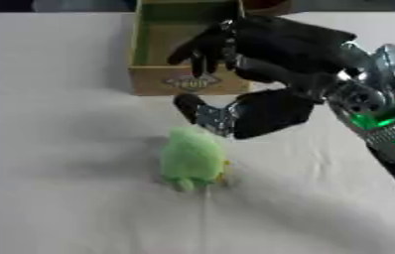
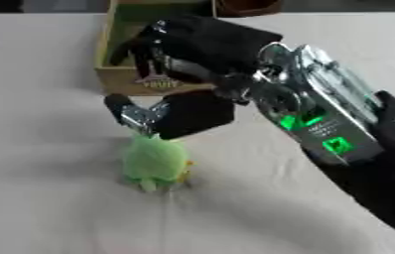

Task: Pick up objects on the table and place them in the box.

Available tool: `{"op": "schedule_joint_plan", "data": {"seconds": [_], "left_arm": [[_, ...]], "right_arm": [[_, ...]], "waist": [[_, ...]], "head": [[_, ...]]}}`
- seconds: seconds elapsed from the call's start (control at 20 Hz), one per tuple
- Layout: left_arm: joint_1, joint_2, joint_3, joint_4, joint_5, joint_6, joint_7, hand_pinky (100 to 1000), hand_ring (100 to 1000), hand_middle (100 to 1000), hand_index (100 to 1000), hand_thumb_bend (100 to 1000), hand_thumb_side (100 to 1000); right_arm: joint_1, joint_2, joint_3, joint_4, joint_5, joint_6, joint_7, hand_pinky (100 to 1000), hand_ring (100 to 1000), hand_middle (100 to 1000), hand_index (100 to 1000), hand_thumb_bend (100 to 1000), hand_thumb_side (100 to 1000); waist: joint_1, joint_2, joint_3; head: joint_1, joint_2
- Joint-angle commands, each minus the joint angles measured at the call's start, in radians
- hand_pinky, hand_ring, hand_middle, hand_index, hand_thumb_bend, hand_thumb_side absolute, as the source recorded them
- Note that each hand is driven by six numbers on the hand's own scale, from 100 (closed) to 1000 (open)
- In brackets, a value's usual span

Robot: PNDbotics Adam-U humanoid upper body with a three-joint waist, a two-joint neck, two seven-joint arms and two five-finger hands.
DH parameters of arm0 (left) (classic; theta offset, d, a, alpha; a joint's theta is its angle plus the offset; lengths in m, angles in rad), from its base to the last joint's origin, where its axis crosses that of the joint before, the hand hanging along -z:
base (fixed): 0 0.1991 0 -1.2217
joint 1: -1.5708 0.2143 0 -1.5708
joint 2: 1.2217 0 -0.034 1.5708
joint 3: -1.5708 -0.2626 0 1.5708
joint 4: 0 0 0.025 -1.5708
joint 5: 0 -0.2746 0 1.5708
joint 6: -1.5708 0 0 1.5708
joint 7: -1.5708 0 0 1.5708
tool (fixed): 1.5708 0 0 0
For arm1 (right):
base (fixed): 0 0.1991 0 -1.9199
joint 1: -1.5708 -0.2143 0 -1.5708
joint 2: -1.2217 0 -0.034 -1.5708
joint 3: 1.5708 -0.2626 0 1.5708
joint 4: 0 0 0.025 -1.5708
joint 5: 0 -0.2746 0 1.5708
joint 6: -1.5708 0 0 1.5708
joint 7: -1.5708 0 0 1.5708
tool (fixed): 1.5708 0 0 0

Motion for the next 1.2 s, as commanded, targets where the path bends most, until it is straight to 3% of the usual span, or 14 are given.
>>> {"op": "schedule_joint_plan", "data": {"seconds": [0.05, 0.25, 0.3, 0.4, 0.6, 0.85, 1.2], "left_arm": [[-0.009, 0.028, 0.001, -0.017, 0.002, -0.001, -0.003, 657, 833, 807, 861, 100, 987], [-0.008, 0.03, 0.002, -0.017, 0.002, -0.001, -0.002, 656, 831, 806, 860, 100, 987], [-0.008, 0.03, 0.002, -0.017, 0.002, -0.001, -0.001, 656, 830, 805, 860, 100, 987], [-0.009, 0.03, 0.002, -0.017, 0.003, -0.001, 0.0, 656, 829, 803, 860, 100, 987], [-0.009, 0.03, 0.001, -0.017, 0.003, -0.002, 0.001, 656, 828, 801, 859, 100, 986], [-0.01, 0.029, 0.0, -0.017, 0.008, -0.003, 0.003, 655, 826, 798, 858, 100, 984], [-0.012, 0.027, -0.002, -0.017, 0.012, -0.002, 0.006, 654, 822, 792, 853, 100, 981]], "right_arm": [[-0.019, -0.006, 0.011, -0.015, -0.031, 0.034, 0.053, 563, 680, 654, 949, 416, 991], [-0.02, -0.011, 0.026, -0.015, -0.032, 0.047, 0.107, 664, 809, 750, 986, 464, 923], [-0.017, -0.014, 0.031, -0.015, -0.026, 0.044, 0.12, 688, 829, 778, 998, 467, 864], [-0.008, -0.018, 0.037, -0.015, -0.017, 0.043, 0.144, 709, 842, 799, 1000, 407, 756], [0.007, -0.025, 0.046, -0.015, 0.002, 0.057, 0.181, 739, 861, 813, 1000, 394, 680], [0.024, -0.032, 0.062, 0.007, 0.02, 0.079, 0.223, 777, 897, 851, 1000, 408, 627], [0.027, -0.012, 0.09, 0.114, 0.059, 0.085, 0.218, 779, 902, 860, 1000, 423, 632]], "waist": [[0.001, -0.023, -0.001], [-0.002, -0.024, -0.003], [-0.003, -0.024, -0.004], [-0.004, -0.023, -0.005], [-0.007, -0.021, -0.005], [-0.008, -0.018, -0.003], [-0.006, -0.016, 0.002]], "head": [[0.001, 0.005], [0.003, 0.006], [0.004, 0.006], [0.004, 0.006], [0.005, 0.006], [0.003, 0.009], [-0.004, 0.01]]}}
